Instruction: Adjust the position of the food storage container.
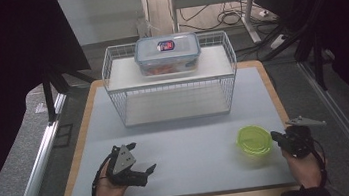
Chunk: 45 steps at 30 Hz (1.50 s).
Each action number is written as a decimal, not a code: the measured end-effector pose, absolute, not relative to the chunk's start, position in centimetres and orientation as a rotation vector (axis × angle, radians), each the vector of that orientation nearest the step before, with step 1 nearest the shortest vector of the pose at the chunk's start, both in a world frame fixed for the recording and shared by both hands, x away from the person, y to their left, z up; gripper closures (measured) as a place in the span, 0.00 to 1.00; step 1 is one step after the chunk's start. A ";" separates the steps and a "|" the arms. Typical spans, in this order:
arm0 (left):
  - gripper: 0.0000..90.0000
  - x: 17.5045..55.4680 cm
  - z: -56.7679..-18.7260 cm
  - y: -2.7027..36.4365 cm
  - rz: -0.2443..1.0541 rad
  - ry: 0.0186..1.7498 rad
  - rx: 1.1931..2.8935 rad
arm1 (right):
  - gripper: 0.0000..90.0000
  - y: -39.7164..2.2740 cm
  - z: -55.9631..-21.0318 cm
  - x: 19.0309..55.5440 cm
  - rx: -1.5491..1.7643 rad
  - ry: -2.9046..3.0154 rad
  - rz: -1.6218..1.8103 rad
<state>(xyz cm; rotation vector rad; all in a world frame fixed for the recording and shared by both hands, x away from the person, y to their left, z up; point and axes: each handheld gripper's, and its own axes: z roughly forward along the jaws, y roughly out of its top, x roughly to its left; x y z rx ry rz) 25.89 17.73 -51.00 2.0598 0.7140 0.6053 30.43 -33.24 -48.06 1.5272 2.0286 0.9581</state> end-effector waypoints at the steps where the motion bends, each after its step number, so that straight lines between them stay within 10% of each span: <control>1: 0.05 25.9 -51.0 17.7 0.605 0.713 2.061 | 1.00 -33.0 -48.1 30.4 1.530 2.034 0.965; 45: 0.06 26.3 -51.4 17.5 0.473 0.769 2.063 | 0.99 -25.0 -50.8 29.6 1.470 2.374 1.068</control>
